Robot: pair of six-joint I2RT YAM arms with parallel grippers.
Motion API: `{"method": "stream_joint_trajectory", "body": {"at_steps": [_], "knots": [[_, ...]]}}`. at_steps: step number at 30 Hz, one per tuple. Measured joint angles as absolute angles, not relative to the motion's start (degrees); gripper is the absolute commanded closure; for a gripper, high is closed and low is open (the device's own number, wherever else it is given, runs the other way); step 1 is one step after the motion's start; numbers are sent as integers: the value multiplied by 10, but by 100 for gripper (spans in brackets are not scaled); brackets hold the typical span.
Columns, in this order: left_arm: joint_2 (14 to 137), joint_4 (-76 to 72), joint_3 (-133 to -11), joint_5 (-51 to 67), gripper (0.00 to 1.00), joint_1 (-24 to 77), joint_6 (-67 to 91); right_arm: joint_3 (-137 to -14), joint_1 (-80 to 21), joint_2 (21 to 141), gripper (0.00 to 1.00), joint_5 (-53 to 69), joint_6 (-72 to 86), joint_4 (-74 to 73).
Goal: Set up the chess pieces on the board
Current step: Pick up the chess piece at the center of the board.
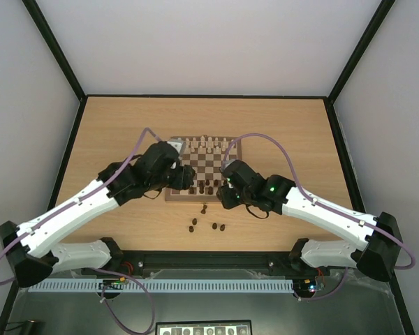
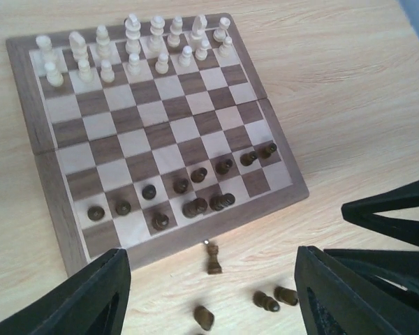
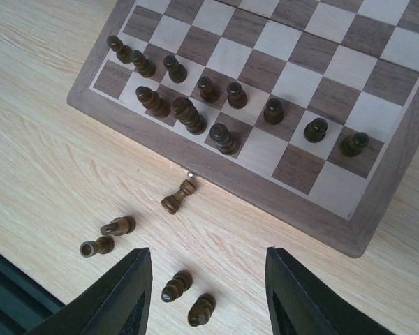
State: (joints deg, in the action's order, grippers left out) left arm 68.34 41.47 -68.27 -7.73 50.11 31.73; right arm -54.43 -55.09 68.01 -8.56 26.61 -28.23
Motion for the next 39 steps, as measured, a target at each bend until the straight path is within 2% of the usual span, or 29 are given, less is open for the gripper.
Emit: {"method": "stream_joint_trajectory", "body": {"at_steps": [4, 5, 12, 17, 28, 39], "knots": [[627, 392, -616, -73, 2, 510, 343, -542, -560, 684, 55, -76, 281, -280], [615, 385, -596, -71, 1, 513, 352, -540, -564, 688, 55, -75, 286, -278], [505, 337, -471, -62, 1, 518, 397, -512, -602, 719, 55, -75, 318, -265], [445, 319, -425, -62, 1, 518, 418, -504, -623, 720, 55, -79, 339, -265], [429, 276, -387, -49, 1, 519, 429, -479, -706, 757, 58, -110, 400, -275], [433, 273, -387, -49, 1, 518, 428, -485, -723, 823, 60, -132, 414, -284]]}}
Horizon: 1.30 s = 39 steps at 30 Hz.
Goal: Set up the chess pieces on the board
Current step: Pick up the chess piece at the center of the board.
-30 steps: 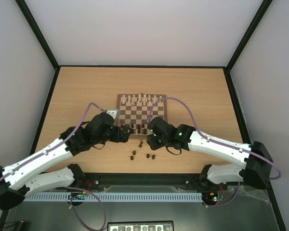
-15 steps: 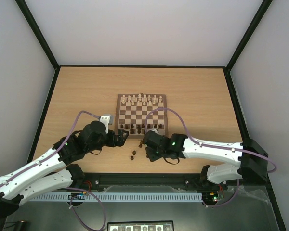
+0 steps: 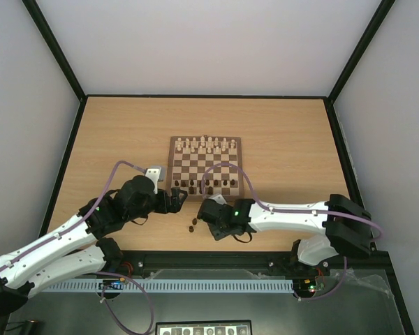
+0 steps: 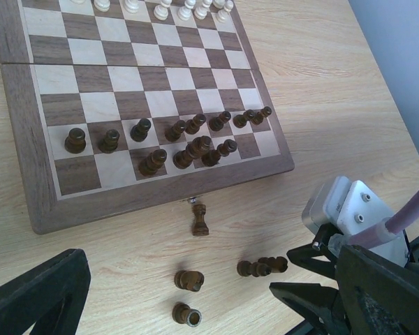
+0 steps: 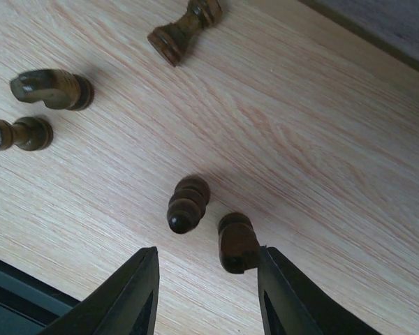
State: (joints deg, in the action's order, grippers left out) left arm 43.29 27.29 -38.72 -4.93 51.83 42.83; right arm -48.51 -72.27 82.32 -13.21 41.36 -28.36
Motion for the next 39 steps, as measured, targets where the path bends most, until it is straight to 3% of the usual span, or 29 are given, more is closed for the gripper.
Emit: {"method": "stream_joint_trajectory", "body": {"at_steps": [14, 27, 34, 39], "knots": [[450, 263, -387, -50, 1, 518, 425, -526, -724, 858, 64, -143, 397, -283], [459, 260, -387, -52, 1, 518, 424, -527, -724, 882, 77, -147, 384, -278], [459, 260, -387, -52, 1, 518, 424, -531, -724, 893, 91, -147, 375, -272], [459, 260, -387, -55, 1, 518, 424, -538, -724, 893, 92, -149, 374, -270]]}}
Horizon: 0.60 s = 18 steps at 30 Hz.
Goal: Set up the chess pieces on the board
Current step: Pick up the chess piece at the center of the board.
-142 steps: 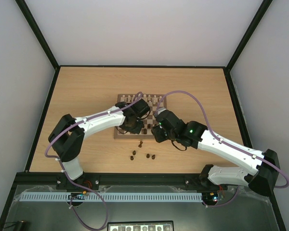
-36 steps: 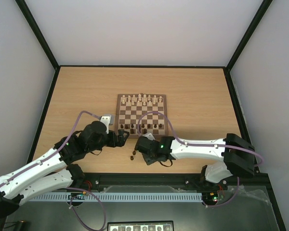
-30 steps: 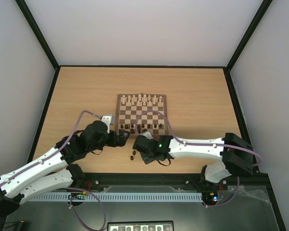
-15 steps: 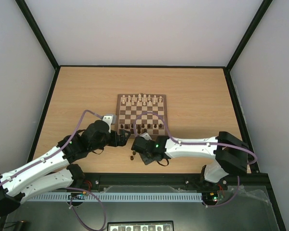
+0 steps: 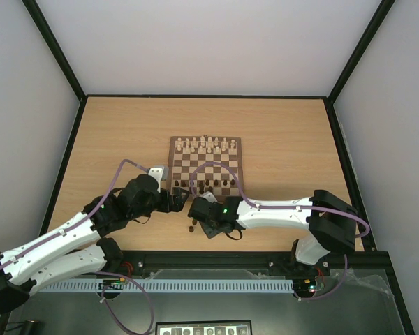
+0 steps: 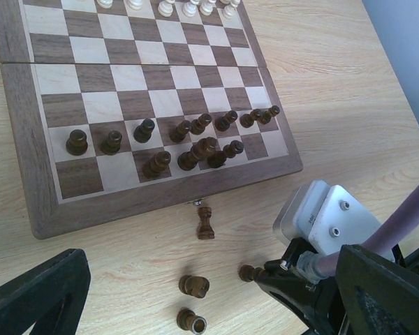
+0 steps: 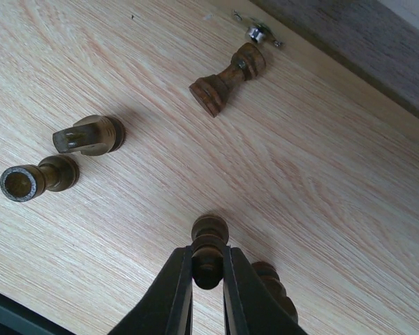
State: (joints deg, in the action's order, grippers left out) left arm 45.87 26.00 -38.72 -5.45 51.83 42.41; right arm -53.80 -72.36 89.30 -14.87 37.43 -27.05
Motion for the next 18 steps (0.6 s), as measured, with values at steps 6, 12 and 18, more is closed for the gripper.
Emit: {"method": "stream_joint_trajectory", "body": {"at_steps": [6, 12, 18], "knots": [[455, 260, -387, -61, 1, 518, 424, -538, -724, 892, 93, -149, 374, -269], [451, 260, -391, -69, 1, 519, 418, -539, -720, 876, 93, -150, 374, -270], [451, 260, -396, -72, 1, 518, 416, -547, -708, 849, 93, -156, 371, -277]]}}
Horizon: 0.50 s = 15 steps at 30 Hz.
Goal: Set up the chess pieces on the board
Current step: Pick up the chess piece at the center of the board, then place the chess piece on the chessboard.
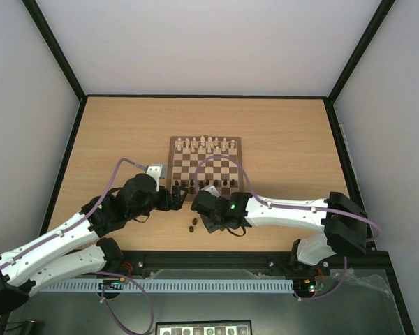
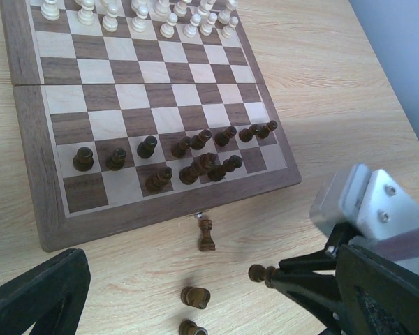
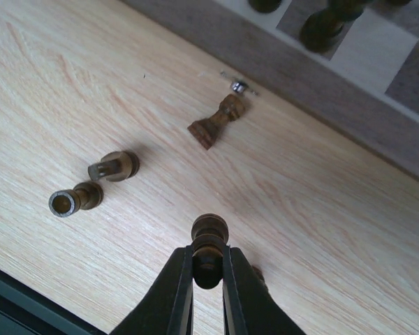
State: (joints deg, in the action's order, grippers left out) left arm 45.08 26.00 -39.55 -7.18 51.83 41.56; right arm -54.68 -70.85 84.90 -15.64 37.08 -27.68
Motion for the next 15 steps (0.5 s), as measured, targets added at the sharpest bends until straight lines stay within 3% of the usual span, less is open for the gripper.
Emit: {"method": "stream_joint_trajectory", "body": {"at_steps": [15], "knots": [[446, 260, -396, -80, 1, 518, 416, -596, -604, 817, 92, -160, 319, -297]]}}
